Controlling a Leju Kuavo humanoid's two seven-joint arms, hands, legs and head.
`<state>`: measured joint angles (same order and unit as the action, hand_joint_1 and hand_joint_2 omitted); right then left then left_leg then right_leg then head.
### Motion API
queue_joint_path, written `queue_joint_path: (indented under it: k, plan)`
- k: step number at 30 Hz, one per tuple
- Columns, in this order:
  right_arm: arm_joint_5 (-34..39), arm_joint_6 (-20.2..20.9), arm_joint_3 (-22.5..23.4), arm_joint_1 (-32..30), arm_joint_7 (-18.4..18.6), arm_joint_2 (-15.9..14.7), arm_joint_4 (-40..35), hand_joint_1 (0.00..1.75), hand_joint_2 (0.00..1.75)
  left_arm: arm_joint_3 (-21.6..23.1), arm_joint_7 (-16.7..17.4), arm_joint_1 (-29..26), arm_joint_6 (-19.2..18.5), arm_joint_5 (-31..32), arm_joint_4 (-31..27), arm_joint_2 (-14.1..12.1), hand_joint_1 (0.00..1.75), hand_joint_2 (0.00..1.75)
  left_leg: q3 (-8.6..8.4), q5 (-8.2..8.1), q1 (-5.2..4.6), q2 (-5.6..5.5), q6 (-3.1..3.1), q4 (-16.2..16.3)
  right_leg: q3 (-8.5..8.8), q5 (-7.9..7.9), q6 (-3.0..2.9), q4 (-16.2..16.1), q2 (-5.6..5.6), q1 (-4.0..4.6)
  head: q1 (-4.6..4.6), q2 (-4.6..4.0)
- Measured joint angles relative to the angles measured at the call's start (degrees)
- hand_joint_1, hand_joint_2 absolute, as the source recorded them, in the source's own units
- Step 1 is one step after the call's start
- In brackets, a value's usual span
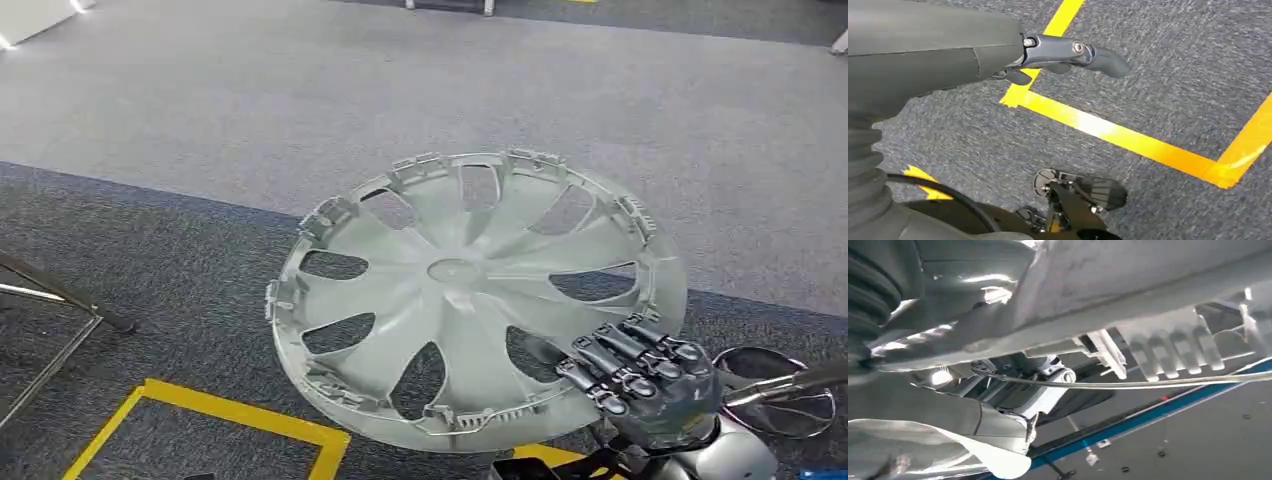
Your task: Take the parts from the cabinet and place them on the table.
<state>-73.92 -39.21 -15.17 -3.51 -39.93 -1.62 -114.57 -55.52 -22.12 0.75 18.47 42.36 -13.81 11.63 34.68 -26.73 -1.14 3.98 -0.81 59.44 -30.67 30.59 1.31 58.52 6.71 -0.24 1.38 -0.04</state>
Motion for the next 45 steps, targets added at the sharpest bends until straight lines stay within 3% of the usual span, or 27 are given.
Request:
queue_joint_path:
  k: [2, 4, 5, 7, 9, 11, 12, 13, 17, 18, 19, 20, 22, 23, 25, 27, 28, 32, 33, 34, 36, 38, 39, 42, 43, 44, 45]
  plan:
    - [0.0, 0.0, 0.0, 0.0, 0.0, 0.0, 0.0, 1.75, 1.75, 0.0, 0.2, -0.2, 0.1, 0.1, 0.0, 0.0, 0.0, 1.75, -0.06, 0.15, 0.01, -1.42, -0.63, -0.4, 0.59, 0.27, 0.65, -0.3, 1.28, -0.04, 0.07, 0.0]
    - [-0.1, 0.0, 0.0, 0.1, 0.0, 0.0, -0.3, 1.75, 1.75, 0.0, 0.4, -0.2, 0.2, 0.2, 0.0, 0.0, 0.0, 1.75, -0.28, 0.5, 0.62, -2.68, -1.37, -0.7, -1.37, 2.6, 1.14, 3.2, -4.49, -0.51, -0.28, 0.0]
    - [-0.1, 0.0, 0.0, 0.1, 0.0, -0.1, -0.3, 1.75, 1.75, 0.0, 0.4, -0.1, 0.2, 0.2, 0.0, 0.0, 0.0, 1.75, -0.24, 0.47, 0.66, -3.38, -1.64, -0.7, -3.62, 4.68, 1.2, 7.6, -5.87, -0.53, -0.46, 0.0]
    - [-0.2, 0.0, 0.0, 0.1, 0.0, -0.2, -0.3, 1.75, 1.75, 0.0, 0.4, 0.0, 0.2, 0.3, 0.0, 0.0, 0.0, 1.75, -0.28, 0.41, 0.62, -4.94, -1.74, -0.7, -8.33, 7.64, 1.37, 16.1, -6.58, -0.46, -0.46, 0.0]
    - [-0.2, 0.0, -0.1, 0.0, 0.0, -0.2, -0.3, 1.75, 1.75, 0.0, 0.5, 0.0, 0.2, 0.5, 0.0, 0.0, 0.0, 1.75, -0.49, 0.37, 0.59, -6.66, -1.76, -0.7, -9.63, 5.75, 1.35, 16.8, -6.64, -0.45, -0.42, 0.0]
    - [-0.1, 0.0, -0.1, 0.1, 0.0, -0.2, -0.4, 1.75, 1.75, -0.1, 0.7, -0.1, 0.2, 0.7, 0.0, 0.0, 0.0, 1.75, -0.9, 0.28, 0.65, -8.43, -1.63, -0.6, -6.04, -0.13, 1.16, 8.1, -7.26, -0.56, -0.44, 0.0]
    - [-0.1, 0.0, -0.1, 0.2, 0.0, -0.2, -0.4, 1.75, 1.75, -0.1, 0.7, -0.1, 0.2, 0.7, 0.0, 0.0, 0.0, 1.75, -1.04, 0.15, 0.72, -9.12, -1.44, -0.6, -3.93, -2.51, 1.12, 3.2, -9.22, -0.78, -0.46, 0.0]
    - [0.0, 0.0, -0.1, 0.2, 0.0, -0.2, -0.4, 1.75, 1.75, -0.1, 0.7, 0.0, 0.2, 0.7, 0.0, 0.0, 0.0, 1.75, -0.83, 0.01, 0.45, -9.71, -1.14, -0.3, -3.0, -1.79, 0.95, 1.5, -12.16, -1.0, -0.39, 0.0]
    - [0.1, 0.0, -0.2, 0.4, 0.0, -0.2, -0.7, 1.75, 1.75, -0.1, 0.9, -0.2, 0.2, 1.0, 0.0, 0.0, 0.0, 1.75, 0.12, 0.51, 0.91, -12.27, 0.17, -0.4, -1.93, -1.72, 0.04, 0.3, -10.14, -0.86, -0.33, 0.0]
    - [0.1, 0.0, -0.1, 0.5, 0.0, -0.2, -0.7, 1.75, 1.75, -0.1, 0.9, -0.2, 0.3, 1.2, 0.0, 0.0, 0.0, 1.75, 0.13, -0.07, 0.84, -10.92, 0.31, 0.3, -1.58, -1.92, -0.29, -0.1, -9.24, -1.17, -0.39, 0.0]
    - [0.1, 0.0, -0.1, 0.4, 0.0, -0.2, -0.7, 1.75, 1.75, -0.1, 0.9, -0.2, 0.4, 1.2, 0.0, 0.0, 0.0, 1.75, 0.82, -1.34, 0.48, -7.63, 0.61, 2.0, -1.32, -1.73, -0.64, -0.3, -8.56, -1.11, 0.11, 0.0]
    - [0.2, 0.0, -0.1, 0.4, 0.1, -0.2, -0.7, 1.75, 1.75, -0.1, 1.1, -0.1, 0.4, 1.4, 0.0, 0.0, 0.0, 1.75, 2.66, -3.51, 0.65, -5.93, 0.92, 5.9, -1.17, -1.6, -0.86, -0.3, -7.56, -0.98, 0.33, 0.0]
    - [0.2, 0.0, -0.1, 0.4, 0.0, -0.2, -0.7, 1.75, 1.75, -0.1, 1.1, 0.1, 0.4, 1.7, 0.0, 0.0, 0.0, 1.75, 6.94, -7.22, 0.95, -4.83, 1.25, 14.7, -1.0, -1.36, -1.09, -0.3, -5.72, -0.82, 0.28, 0.0]
    - [0.2, 0.0, -0.1, 0.3, 0.0, -0.2, -0.7, 1.75, 1.75, -0.1, 1.2, 0.1, 0.4, 1.7, 0.0, 0.0, 0.0, 1.75, 8.19, -7.6, 1.04, -4.7, 1.39, 17.1, -0.94, -1.23, -1.05, -0.3, -4.87, -0.82, 0.33, 0.0]
    - [0.2, 0.0, -0.1, 0.4, 0.0, -0.2, -0.7, 1.75, 1.75, -0.1, 1.2, -0.1, 0.4, 1.7, 0.0, 0.0, 0.0, 1.75, 6.51, -4.38, 1.22, -4.49, 1.47, 13.7, -0.61, -0.95, -0.98, -0.3, -3.41, -0.82, 0.31, 0.0]
    - [0.2, 0.0, -0.1, 0.4, 0.0, -0.2, -0.7, 1.75, 1.75, -0.1, 1.2, -0.2, 0.4, 1.8, 0.0, 0.0, 0.0, 1.75, 1.26, 0.91, 1.17, -2.43, 1.13, 3.4, 0.11, -0.49, -0.72, -0.3, -2.17, -0.82, 0.31, 0.0]
    - [0.2, 0.0, -0.1, 0.4, 0.0, -0.2, -0.7, 1.75, 1.75, -0.1, 1.2, -0.1, 0.5, 1.8, 0.0, 0.0, 0.0, 1.75, -0.21, 0.35, 0.67, 0.0, 1.01, 0.8, 0.28, -0.26, -0.46, -0.3, -1.67, -0.64, 0.26, 0.0]
    - [0.2, 0.0, -0.2, 0.4, 0.0, -0.2, -0.7, 1.75, 1.75, -0.1, 1.2, -0.1, 0.6, 2.0, 0.0, 0.0, 0.0, 1.75, 0.16, 0.2, 0.21, -1.7, -0.25, 0.0, 0.82, 0.24, 0.72, -0.5, 0.67, -0.27, 0.15, 0.0]
    - [0.2, 0.0, -0.2, 0.5, 0.0, -0.2, -0.7, 1.75, 1.75, -0.1, 1.2, -0.1, 0.6, 2.0, 0.0, 0.0, 0.0, 1.75, -0.29, 0.54, 0.76, -2.36, -0.79, -0.5, 0.27, 0.86, 1.22, -0.3, 0.29, -0.49, 0.18, 0.0]
    - [0.3, 0.0, -0.2, 0.5, 0.0, -0.2, -0.8, 1.75, 1.75, -0.1, 1.2, -0.2, 0.6, 2.0, 0.0, 0.0, 0.0, 1.75, -0.34, 0.49, 0.86, -2.81, -1.04, -0.5, -0.07, 1.96, 1.38, 1.2, -2.79, -0.58, -0.13, 0.0]
    - [0.4, 0.0, -0.2, 0.4, 0.0, -0.2, -1.0, 1.75, 1.75, -0.1, 1.2, 0.0, 0.6, 2.2, 0.0, 0.0, 0.0, 1.75, -0.26, 0.51, 0.89, -3.95, -1.53, -0.5, -4.03, 5.73, 1.43, 9.2, -5.89, -0.61, -0.57, 0.0]
    - [0.5, 0.0, -0.3, 0.1, 0.0, -0.2, -1.0, 1.75, 1.75, -0.1, 1.2, 0.1, 0.6, 2.3, 0.0, 0.1, 0.0, 1.75, -0.29, 0.49, 0.8, -5.42, -1.57, -0.5, -8.73, 7.97, 1.43, 17.4, -6.53, -0.55, -0.59, 0.0]
    - [0.6, 0.0, -0.2, -0.1, 0.0, -0.2, -1.0, 1.75, 1.75, -0.1, 1.2, 0.1, 0.6, 2.3, 0.0, 0.1, 0.0, 1.75, -0.37, 0.49, 0.79, -6.23, -1.56, -0.5, -9.45, 6.97, 1.34, 17.7, -6.58, -0.52, -0.59, 0.0]
    - [0.6, 0.0, -0.2, -0.1, 0.0, -0.2, -1.1, 1.75, 1.75, -0.2, 1.2, 0.1, 0.6, 2.3, 0.0, 0.1, 0.0, 1.75, -0.78, 0.43, 0.8, -8.6, -1.47, -0.5, -4.83, -1.14, 0.76, 5.7, -7.77, -0.55, -0.61, 0.0]
    - [0.6, 0.0, -0.2, -0.1, 0.0, -0.2, -1.2, 1.75, 1.75, -0.2, 1.1, 0.1, 0.6, 2.3, 0.0, 0.2, 0.0, 1.75, -0.72, 0.35, 0.91, -9.21, -1.32, -0.4, -3.16, -2.3, 0.57, 1.5, -10.61, -0.77, -0.61, 0.0]
    - [0.7, 0.0, -0.3, -0.1, 0.0, -0.2, -1.4, 1.75, 1.75, -0.2, 1.1, 0.2, 0.6, 2.4, 0.0, 0.2, 0.0, 1.75, -0.22, 0.27, 0.59, -9.9, -0.99, 0.0, -2.04, -1.7, 0.51, 0.1, -12.4, -1.16, -0.48, 0.0]
    - [0.7, 0.0, -0.3, -0.2, 0.0, -0.2, -1.6, 1.75, 1.75, -0.2, 1.0, 0.3, 0.6, 2.4, 0.0, 0.2, 0.0, 1.75, 0.18, 0.56, 0.94, -10.47, -0.51, -0.1, -2.1, -1.69, 0.5, 0.3, -11.79, -0.89, -0.55, 0.0]
